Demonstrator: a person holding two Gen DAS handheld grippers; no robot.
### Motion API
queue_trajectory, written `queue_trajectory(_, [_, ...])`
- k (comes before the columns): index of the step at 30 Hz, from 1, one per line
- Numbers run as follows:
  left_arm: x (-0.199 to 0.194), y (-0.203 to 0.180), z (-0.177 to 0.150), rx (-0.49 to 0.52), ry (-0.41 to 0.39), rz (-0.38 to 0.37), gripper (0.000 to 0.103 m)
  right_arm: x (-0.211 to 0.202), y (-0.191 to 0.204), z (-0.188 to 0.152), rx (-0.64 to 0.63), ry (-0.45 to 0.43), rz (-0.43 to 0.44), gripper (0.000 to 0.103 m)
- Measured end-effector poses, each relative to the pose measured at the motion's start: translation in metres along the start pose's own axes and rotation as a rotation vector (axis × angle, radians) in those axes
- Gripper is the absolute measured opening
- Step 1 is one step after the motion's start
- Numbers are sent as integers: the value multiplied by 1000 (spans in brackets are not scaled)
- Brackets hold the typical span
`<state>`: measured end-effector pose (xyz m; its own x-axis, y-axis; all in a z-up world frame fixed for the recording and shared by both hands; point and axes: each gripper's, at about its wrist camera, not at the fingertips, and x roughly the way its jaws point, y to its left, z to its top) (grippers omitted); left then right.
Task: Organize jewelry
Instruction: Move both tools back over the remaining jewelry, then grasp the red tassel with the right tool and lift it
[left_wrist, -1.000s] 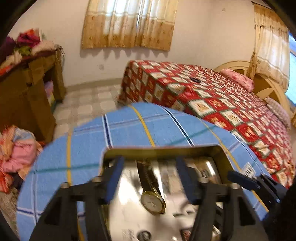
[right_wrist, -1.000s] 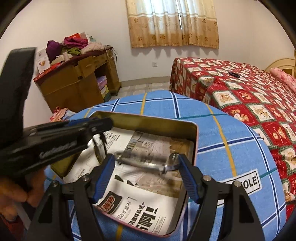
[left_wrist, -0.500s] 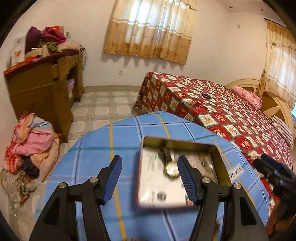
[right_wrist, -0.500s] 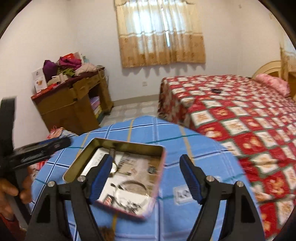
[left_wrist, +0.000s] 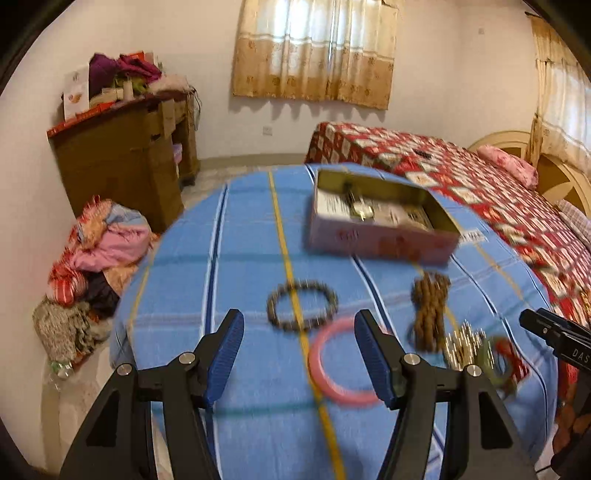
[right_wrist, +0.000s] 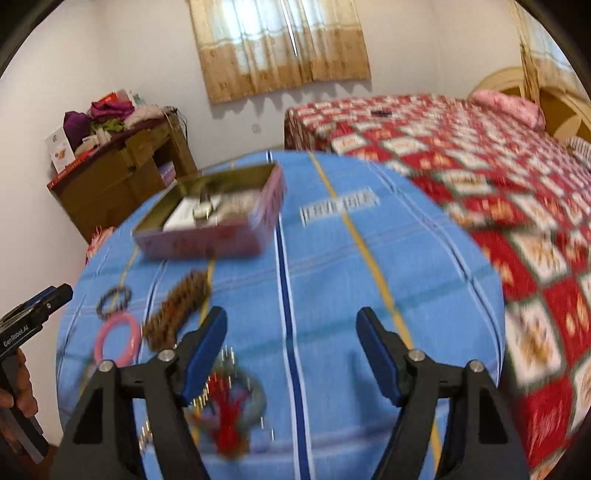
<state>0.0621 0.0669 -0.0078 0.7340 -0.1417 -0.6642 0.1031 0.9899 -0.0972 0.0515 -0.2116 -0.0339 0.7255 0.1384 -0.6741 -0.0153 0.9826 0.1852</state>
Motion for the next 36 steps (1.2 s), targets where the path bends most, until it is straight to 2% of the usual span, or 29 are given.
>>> queue_trajectory(5, [-1,-1,-11,-14,14,-20,63,-15,13,-21,-46,6,57,77])
queue_trajectory(7, [-5,-2,-13,-13,6,-25,63,-14,23,-25,-76,16,79,96])
queue_trajectory(8, [-6,-2,-13,-15,2,-32,63,-13,27,-28,-88,16,82,98])
queue_trajectory(13, [-10,-2,-17,-16,-7,-48,63,5,42,-32,-150,50,68,98])
queue_trajectory(17, [-8,0,-21,-18,4,-41,63,4,33,-32,-111,48,65,98])
queue_trajectory(18, [-6,1,-22,-27,10,-46,63,0,30,-32,-98,42,73,94])
queue_trajectory(19, [-3,3,-23,-38,18,-53,63,-4,26,-32,-84,36,75,84])
queue_trajectory(24, [1,2,-26,-61,34,-76,63,-8,21,-36,-71,39,60,60])
queue_trajectory(26, [-2,-1,-27,-50,30,-77,63,-5,26,-36,-102,40,51,55])
queue_trajectory(28, [-4,-2,-27,-42,27,-77,63,-3,33,-37,-131,40,54,43])
queue_trajectory(30, [-6,-1,-26,-44,23,-75,63,0,37,-39,-159,47,44,39])
queue_trajectory(32, [-7,0,-25,-52,21,-78,63,5,37,-41,-172,65,18,31])
queue_trajectory(34, [-7,2,-25,-57,19,-77,63,6,31,-40,-146,80,46,18])
queue_trajectory(36, [-7,3,-25,-60,18,-78,63,4,26,-37,-121,89,68,12])
